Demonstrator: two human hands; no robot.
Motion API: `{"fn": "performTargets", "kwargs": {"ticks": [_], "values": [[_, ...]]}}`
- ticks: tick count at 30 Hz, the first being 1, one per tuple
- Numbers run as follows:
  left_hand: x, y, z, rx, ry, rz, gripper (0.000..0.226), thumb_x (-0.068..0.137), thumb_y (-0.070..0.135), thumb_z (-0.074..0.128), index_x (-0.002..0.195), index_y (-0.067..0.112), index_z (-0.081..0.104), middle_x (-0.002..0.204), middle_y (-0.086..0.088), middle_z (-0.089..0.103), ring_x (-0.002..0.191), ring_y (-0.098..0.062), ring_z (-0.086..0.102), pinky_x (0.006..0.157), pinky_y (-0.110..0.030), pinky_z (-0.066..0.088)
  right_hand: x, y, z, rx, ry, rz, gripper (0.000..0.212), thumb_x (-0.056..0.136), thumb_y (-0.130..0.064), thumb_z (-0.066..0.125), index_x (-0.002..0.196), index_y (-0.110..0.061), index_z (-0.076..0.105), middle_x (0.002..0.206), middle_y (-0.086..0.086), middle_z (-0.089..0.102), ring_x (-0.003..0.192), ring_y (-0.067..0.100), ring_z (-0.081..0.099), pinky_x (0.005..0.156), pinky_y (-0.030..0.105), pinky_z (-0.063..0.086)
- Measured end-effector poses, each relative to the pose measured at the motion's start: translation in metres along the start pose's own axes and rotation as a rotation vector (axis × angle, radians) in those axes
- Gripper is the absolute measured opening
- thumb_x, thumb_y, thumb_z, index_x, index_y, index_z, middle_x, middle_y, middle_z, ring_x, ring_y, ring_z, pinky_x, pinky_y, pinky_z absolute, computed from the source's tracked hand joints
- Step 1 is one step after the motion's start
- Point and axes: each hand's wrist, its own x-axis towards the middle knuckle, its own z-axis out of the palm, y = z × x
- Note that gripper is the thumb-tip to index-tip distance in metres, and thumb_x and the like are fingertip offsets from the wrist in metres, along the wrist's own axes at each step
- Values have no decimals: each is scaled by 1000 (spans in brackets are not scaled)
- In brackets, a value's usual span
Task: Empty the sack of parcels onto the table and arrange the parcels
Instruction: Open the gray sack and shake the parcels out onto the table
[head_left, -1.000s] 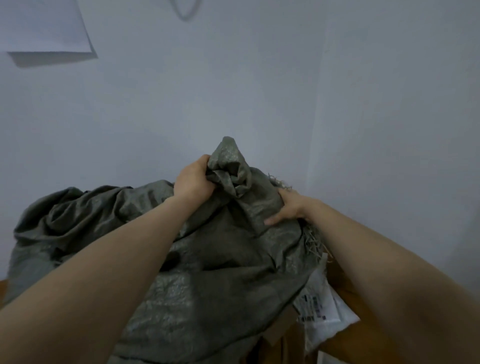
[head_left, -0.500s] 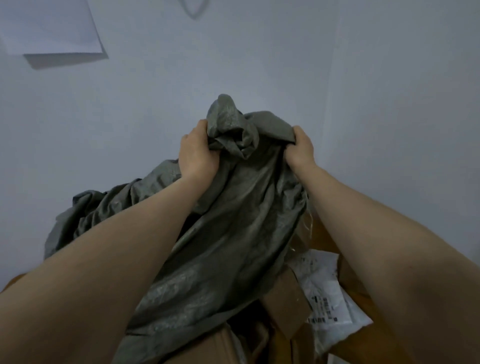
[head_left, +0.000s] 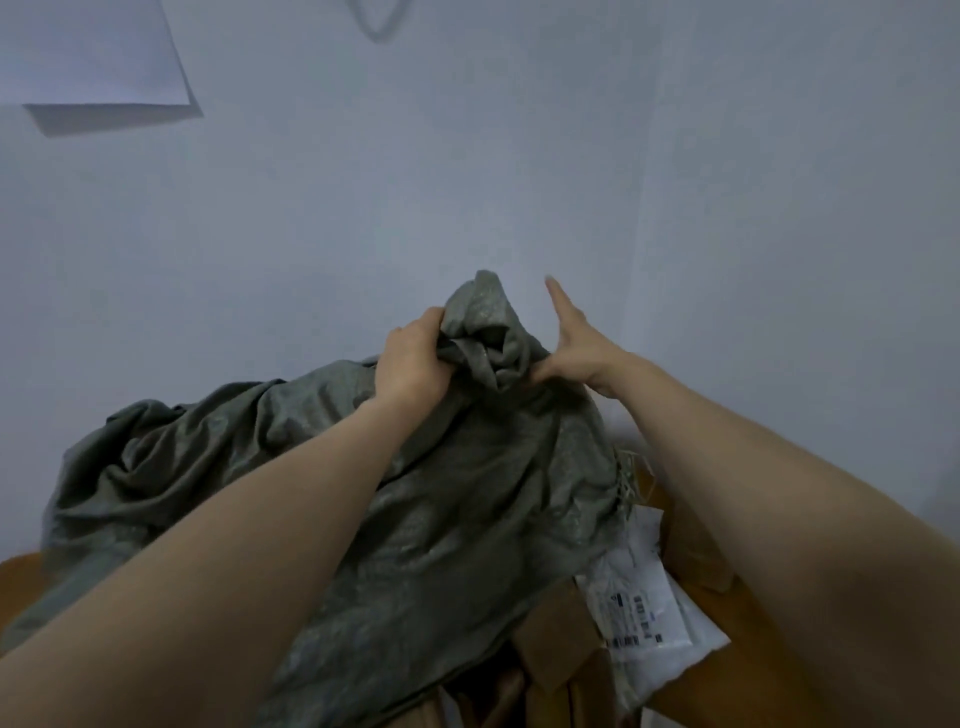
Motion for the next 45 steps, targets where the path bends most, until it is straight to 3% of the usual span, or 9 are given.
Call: {"fn": "performTargets", "kwargs": {"ticks": [3,7,13,20,27,30,34,41,45], "values": [[4,6,-10,-55,8,-48,28,89,14,52,117,12,55,110,-14,64,103,-35,57,78,-34,42,0,-28,5,-42,-109,-216,131,62,-4,81,150,-38,-9,160,2,-5,147,17,-2,119,38,13],[10,7,-26,-106,-34,-119,37,84,21,63,119,15,53,115,-8,63,107,-29,58,84,-35,45,2,-53,18,85,-253,-265,121,56,-7,89,149,-27,16,140,-4,44,130,10,42,107,24,38],[9,-8,-59,-287,-362,-217,78,79,12,67,147,16,28,140,-12,47,114,-24,53,89,-31,44,8,-55,42,-115,157,-262,49,71,-11,77,117,-15,60,114,7,67,108,26,61,93,40,49],[-16,-87,-139,512,-745,-466,144,31,84,68,147,46,-8,159,-7,-13,146,-35,-10,113,-59,12,10,-37,43,-208,294,-195,40,77,-22,72,115,-16,61,115,11,66,107,31,60,87,38,49],[-44,-127,-120,252,-632,-518,69,57,39,87,112,20,50,128,-9,53,111,-30,55,95,-46,49,5,-64,63,-495,110,-167,78,75,-26,72,140,-14,31,145,8,23,127,29,42,97,38,43],[-43,-124,-113,191,-568,-452,50,62,23,86,101,16,55,115,-8,61,99,-26,57,86,-37,50,-7,-90,73,-281,-164,-103,127,63,-50,82,150,-34,-9,157,7,-16,146,29,9,115,44,23],[-40,-113,-105,207,-480,-332,41,66,16,83,99,13,58,100,-7,60,95,-24,55,76,-28,41,-14,-101,104,-544,-353,-99,133,47,-74,76,135,-59,-23,153,10,-33,145,41,-8,112,65,14],[-44,-106,-90,210,-422,-187,37,67,18,82,91,14,54,93,-5,58,100,-30,59,74,-29,42,-21,-68,161,-832,-216,-125,93,69,-52,73,143,-37,17,138,16,39,125,41,40,99,59,34],[-42,-99,-108,323,-595,-344,109,57,46,87,145,23,28,147,-13,31,131,-33,38,102,-39,40,-14,-55,162,-864,-160,-166,65,76,-40,70,129,-25,34,122,14,53,113,36,53,83,44,44]]}}
